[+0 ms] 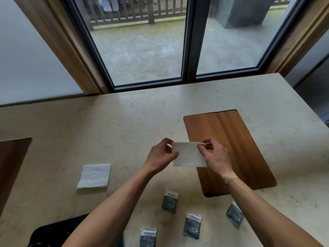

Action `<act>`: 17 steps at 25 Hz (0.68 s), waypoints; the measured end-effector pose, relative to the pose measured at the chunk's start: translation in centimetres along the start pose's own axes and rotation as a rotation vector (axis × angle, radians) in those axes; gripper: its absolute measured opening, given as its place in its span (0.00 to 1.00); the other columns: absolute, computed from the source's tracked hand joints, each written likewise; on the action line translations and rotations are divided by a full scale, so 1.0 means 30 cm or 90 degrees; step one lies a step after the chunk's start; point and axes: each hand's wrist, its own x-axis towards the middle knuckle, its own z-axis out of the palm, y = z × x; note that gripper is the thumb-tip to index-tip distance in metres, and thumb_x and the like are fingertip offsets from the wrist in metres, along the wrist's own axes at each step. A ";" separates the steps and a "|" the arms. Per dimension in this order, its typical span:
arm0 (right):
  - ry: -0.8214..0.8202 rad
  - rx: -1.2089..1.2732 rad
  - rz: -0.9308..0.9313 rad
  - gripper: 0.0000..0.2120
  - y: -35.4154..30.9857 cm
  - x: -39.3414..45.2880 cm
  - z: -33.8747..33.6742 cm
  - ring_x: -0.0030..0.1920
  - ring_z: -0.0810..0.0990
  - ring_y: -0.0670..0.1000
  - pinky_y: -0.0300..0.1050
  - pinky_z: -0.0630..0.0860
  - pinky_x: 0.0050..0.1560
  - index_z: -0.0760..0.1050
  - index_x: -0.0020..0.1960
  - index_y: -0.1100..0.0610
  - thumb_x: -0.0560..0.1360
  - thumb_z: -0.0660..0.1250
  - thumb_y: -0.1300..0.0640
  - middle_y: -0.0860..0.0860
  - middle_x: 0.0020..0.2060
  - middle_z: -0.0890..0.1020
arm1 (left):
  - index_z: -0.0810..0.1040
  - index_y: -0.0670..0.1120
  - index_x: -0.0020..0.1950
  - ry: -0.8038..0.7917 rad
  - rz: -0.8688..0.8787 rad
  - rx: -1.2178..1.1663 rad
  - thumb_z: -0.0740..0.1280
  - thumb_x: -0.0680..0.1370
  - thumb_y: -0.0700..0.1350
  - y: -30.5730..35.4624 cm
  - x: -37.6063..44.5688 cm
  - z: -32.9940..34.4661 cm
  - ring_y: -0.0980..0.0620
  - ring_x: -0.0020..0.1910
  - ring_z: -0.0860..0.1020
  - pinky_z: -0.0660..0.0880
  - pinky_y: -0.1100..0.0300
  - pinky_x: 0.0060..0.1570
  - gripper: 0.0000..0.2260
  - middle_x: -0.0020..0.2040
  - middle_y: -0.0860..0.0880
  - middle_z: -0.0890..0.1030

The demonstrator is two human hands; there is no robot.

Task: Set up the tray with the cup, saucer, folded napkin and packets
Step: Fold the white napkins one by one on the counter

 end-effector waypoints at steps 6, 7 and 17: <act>-0.059 0.045 0.011 0.12 -0.128 -0.091 0.148 0.45 0.78 0.42 0.36 0.76 0.39 0.73 0.53 0.44 0.73 0.70 0.45 0.39 0.45 0.78 | 0.76 0.53 0.48 0.052 -0.010 -0.034 0.68 0.72 0.51 -0.110 -0.098 -0.174 0.60 0.39 0.79 0.73 0.67 0.36 0.06 0.41 0.56 0.82; -0.070 0.050 0.019 0.13 -0.145 -0.107 0.180 0.45 0.79 0.42 0.37 0.76 0.40 0.72 0.54 0.44 0.72 0.71 0.45 0.39 0.45 0.79 | 0.76 0.54 0.47 0.059 -0.013 -0.038 0.68 0.72 0.51 -0.131 -0.116 -0.207 0.60 0.39 0.78 0.72 0.68 0.35 0.05 0.40 0.56 0.82; -0.130 0.114 0.070 0.06 -0.333 -0.186 0.549 0.45 0.81 0.43 0.41 0.78 0.47 0.79 0.47 0.47 0.71 0.73 0.49 0.43 0.43 0.84 | 0.78 0.54 0.45 0.113 -0.082 -0.124 0.69 0.70 0.49 -0.390 -0.280 -0.534 0.55 0.41 0.81 0.75 0.59 0.42 0.05 0.40 0.53 0.83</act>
